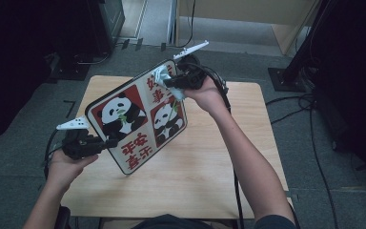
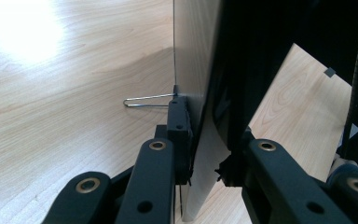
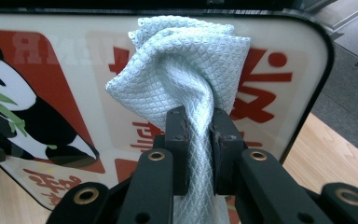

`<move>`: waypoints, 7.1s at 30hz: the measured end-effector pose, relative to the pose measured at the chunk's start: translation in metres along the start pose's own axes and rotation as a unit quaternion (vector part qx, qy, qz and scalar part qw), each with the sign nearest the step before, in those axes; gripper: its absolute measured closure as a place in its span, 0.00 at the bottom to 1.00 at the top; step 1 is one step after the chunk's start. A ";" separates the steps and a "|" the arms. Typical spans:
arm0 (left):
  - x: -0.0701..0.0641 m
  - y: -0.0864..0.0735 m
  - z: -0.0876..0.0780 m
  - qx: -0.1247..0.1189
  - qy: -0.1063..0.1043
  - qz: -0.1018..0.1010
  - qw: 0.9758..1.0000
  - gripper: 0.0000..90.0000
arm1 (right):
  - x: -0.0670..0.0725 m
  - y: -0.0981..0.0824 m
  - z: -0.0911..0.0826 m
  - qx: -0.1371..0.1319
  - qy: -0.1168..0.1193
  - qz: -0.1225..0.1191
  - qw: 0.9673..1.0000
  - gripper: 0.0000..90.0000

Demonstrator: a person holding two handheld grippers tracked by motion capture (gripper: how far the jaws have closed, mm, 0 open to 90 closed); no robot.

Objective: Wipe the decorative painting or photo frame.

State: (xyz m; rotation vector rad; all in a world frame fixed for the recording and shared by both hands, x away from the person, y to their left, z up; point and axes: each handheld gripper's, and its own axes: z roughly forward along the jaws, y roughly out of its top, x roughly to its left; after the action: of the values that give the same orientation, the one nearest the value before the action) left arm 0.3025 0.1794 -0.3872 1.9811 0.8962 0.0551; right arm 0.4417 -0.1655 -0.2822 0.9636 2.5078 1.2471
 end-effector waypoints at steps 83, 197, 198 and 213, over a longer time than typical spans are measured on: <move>-0.001 0.000 0.001 -0.002 0.000 0.004 1.000 0.86 | -0.017 -0.176 0.086 0.043 0.030 0.083 0.995 0.89; -0.001 -0.001 0.001 -0.004 -0.004 -0.001 1.000 0.86 | 0.020 -0.045 0.036 0.004 0.023 0.000 1.000 0.89; -0.001 -0.001 0.001 -0.004 -0.004 -0.002 1.000 0.86 | 0.020 -0.048 0.038 0.006 0.024 -0.001 1.000 0.89; -0.001 -0.001 0.002 -0.007 -0.002 -0.001 1.000 0.86 | 0.016 -0.082 0.052 0.011 0.034 0.021 0.999 0.89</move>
State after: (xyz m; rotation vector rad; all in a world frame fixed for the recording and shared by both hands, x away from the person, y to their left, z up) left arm 0.3014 0.1778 -0.3886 1.9675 0.8933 0.0559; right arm 0.4128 -0.1578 -0.3757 1.0015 2.5699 1.2889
